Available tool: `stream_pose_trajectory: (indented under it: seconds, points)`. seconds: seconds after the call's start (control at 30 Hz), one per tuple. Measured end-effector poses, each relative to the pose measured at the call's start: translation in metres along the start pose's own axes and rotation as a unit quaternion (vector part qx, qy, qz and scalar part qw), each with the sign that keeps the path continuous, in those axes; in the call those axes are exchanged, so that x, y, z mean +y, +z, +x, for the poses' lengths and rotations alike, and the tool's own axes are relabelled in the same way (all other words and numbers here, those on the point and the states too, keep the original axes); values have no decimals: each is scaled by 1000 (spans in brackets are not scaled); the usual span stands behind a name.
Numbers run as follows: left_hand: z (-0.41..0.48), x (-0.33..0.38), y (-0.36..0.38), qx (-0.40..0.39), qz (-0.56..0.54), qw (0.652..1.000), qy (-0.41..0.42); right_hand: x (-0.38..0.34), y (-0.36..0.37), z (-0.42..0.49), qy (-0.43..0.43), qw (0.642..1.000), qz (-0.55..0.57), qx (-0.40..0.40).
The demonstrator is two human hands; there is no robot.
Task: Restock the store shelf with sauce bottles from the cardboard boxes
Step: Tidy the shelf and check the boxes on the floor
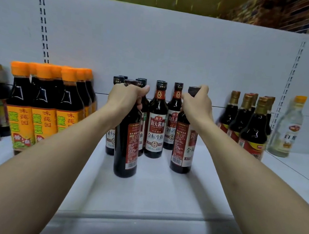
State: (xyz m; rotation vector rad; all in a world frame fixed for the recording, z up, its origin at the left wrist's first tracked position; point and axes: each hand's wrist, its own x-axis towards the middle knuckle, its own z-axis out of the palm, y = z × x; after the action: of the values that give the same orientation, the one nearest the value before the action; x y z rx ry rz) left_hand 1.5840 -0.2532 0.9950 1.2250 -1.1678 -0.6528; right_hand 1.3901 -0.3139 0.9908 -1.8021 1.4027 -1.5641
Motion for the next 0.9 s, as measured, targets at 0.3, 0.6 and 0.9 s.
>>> stream_pose_trajectory:
  seconds: [0.3, 0.6, 0.9]
  points:
    - [-6, -2, -23, 7, 7, 1000, -8, 24, 24, 7, -105, 987, -103, 60]
    - [-8, -2, -42, -16, -4, 1000, -3, 34, 49, 25, -110, 986, -100, 79]
    - [-12, -4, -47, -34, 51, 997, 43, 34, 65, 29, -102, 985, -101, 96]
